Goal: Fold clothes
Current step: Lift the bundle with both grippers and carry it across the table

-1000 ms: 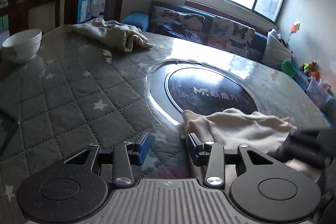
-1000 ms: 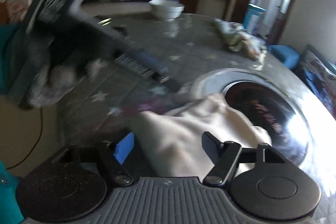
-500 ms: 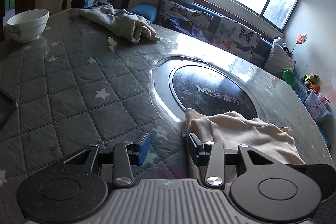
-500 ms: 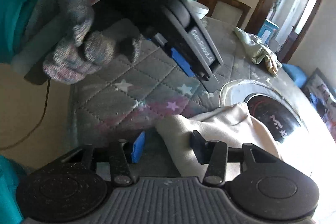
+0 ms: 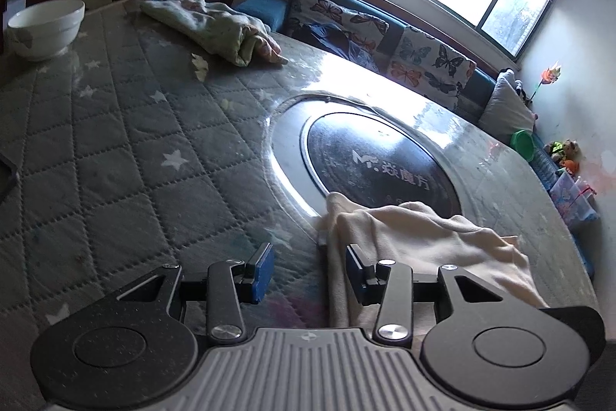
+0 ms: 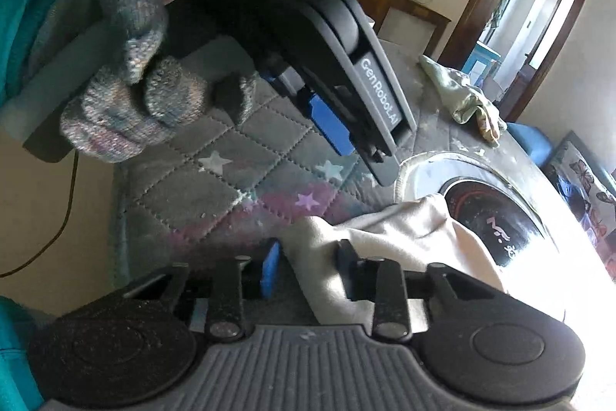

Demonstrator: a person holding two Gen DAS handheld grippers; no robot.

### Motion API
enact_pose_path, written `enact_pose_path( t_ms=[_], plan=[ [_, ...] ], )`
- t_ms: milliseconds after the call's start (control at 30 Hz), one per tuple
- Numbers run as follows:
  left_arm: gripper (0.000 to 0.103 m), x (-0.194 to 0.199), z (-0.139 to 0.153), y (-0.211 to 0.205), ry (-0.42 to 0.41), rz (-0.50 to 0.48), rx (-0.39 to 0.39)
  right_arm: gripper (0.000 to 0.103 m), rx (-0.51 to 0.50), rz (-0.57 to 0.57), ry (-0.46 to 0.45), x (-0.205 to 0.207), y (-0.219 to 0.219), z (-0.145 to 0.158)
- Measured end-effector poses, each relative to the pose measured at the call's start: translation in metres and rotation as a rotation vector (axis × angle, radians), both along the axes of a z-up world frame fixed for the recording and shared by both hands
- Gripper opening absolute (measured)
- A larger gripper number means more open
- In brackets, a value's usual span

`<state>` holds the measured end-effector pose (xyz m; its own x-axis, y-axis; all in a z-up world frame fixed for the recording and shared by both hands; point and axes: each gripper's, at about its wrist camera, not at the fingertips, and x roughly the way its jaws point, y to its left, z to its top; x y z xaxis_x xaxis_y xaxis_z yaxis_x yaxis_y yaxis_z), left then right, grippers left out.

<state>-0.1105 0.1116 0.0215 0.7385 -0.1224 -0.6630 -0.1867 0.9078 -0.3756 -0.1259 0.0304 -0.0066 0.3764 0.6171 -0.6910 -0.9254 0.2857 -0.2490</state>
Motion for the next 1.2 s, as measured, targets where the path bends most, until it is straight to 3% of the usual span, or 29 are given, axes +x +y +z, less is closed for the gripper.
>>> enact_pose_path(
  t_ms=[67, 200, 333, 600, 700, 800, 867, 1033, 1200],
  plan=[
    [0.046, 0.001, -0.002, 0.0, 0.01, 0.001, -0.036, 0.012, 0.042, -0.032, 0.06, 0.01, -0.006, 0.006],
    [0.049, 0.004, -0.008, 0.004, 0.046, 0.037, -0.165, 0.01, 0.147, -0.106, 0.213, 0.033, -0.023, 0.02],
    [0.051, 0.007, -0.015, 0.01, 0.083, 0.079, -0.31, 0.009, 0.225, -0.143, 0.301, 0.048, -0.038, 0.03],
    [0.052, 0.016, -0.03, 0.008, 0.123, 0.09, -0.523, 0.009, 0.298, -0.172, 0.332, 0.056, -0.055, 0.042],
    [0.049, 0.021, -0.035, 0.004, 0.127, 0.07, -0.552, 0.008, 0.299, -0.17, 0.33, 0.052, -0.057, 0.04],
    [0.028, 0.024, -0.039, 0.0, 0.138, 0.047, -0.563, 0.008, 0.302, -0.167, 0.325, 0.047, -0.057, 0.038],
    [0.021, 0.024, -0.042, -0.001, 0.141, 0.042, -0.558, 0.008, 0.299, -0.161, 0.322, 0.043, -0.058, 0.036],
    [0.018, 0.023, -0.042, 0.001, 0.134, 0.037, -0.541, 0.017, 0.307, -0.185, 0.327, 0.04, -0.072, 0.034],
    [0.018, 0.021, -0.042, 0.001, 0.125, 0.032, -0.523, 0.017, 0.316, -0.295, 0.37, 0.053, -0.104, 0.028]
  ],
)
